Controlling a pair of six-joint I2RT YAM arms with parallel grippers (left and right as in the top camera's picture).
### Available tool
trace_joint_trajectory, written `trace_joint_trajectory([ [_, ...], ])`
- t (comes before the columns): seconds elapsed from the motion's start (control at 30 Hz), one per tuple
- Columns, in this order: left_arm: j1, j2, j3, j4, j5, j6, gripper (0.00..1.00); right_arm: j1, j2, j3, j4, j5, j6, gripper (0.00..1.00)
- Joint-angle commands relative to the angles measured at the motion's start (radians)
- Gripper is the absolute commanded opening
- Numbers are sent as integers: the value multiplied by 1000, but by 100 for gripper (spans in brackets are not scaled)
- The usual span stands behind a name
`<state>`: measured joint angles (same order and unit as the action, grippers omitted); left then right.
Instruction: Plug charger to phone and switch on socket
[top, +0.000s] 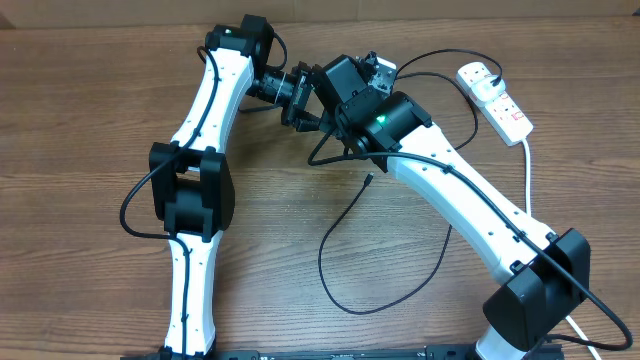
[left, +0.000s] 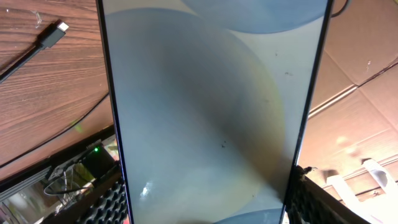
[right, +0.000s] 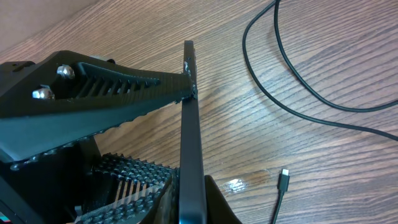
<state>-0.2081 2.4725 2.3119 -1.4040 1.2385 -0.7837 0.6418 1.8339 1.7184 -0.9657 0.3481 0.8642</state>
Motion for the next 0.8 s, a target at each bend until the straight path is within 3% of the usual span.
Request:
trace_joint_trajectory([
  [0.0, -2, 1, 31, 2, 63, -2, 65, 0, 8, 3, 0, 18, 4, 4],
  [0.3, -2, 1, 31, 25, 60, -2, 72, 0, 8, 3, -5, 18, 132, 4],
  [0.77, 2, 1, 31, 69, 46, -2, 71, -68, 8, 3, -2, 16, 661, 4],
])
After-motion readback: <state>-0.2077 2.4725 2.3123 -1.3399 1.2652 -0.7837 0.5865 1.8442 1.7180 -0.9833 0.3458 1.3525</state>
